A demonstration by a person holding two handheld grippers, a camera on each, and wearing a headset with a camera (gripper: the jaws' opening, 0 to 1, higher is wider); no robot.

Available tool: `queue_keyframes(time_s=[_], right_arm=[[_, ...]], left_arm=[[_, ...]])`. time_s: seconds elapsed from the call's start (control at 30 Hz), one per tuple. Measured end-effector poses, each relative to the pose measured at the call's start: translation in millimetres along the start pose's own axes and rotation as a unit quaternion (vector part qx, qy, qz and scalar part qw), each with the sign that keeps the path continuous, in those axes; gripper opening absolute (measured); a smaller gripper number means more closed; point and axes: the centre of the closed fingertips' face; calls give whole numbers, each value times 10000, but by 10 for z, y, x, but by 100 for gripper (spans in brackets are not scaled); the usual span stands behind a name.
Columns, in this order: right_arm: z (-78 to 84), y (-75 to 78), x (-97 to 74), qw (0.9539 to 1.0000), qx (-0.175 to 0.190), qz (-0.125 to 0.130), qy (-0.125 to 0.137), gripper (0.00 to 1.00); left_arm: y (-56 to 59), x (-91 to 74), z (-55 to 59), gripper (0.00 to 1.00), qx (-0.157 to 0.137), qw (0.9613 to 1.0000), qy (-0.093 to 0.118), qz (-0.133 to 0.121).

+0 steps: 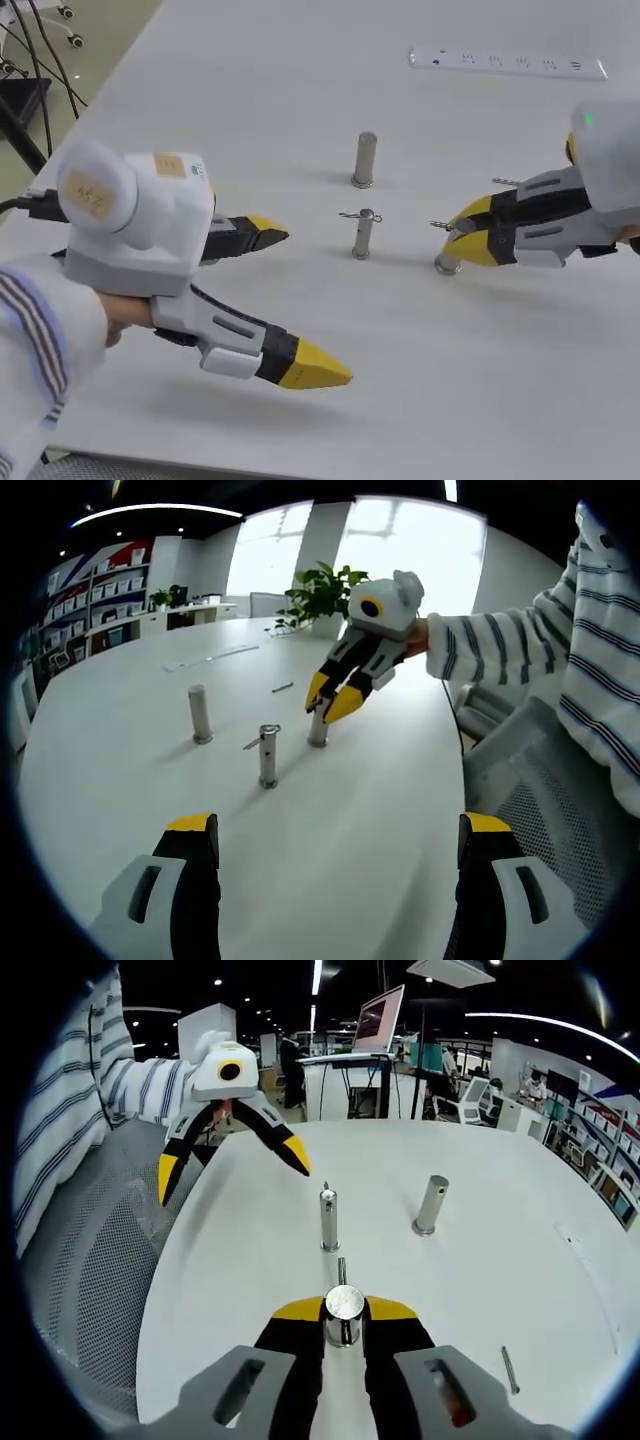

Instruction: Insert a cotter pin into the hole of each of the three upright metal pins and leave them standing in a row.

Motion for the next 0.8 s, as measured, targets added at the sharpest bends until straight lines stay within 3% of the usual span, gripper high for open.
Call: queue_keyframes(time_s=[0.17,0.3,0.53,0.63,0.8], right_arm=[[-6,5,2,10000,-60,33,14,10],[40,6,0,9998,-127,102,-133,17],[9,73,-62,9998,107,180,47,19],[-55,80,-92,9988,395,153,260,23],[-122,16,-135,9982,426,182,368,27]], left_arm=[[8,-1,-7,99,-2,10000,5,4],[10,-4,-15,99,-12,10000,13,7],[-3,-13,-28,99,-20,10000,24,-19],[-15,-20,-39,99,-32,10000,32,-39],[-34,-31,-84,99,-75,9999,107,-81]])
Point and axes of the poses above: the centre of the closed fingertips' face, and the gripper's own axes: x roughly forward along the fingers, y roughly to its right, z roughly out of its underside, and after that the axes turned 2 degrees about -y, right-handed
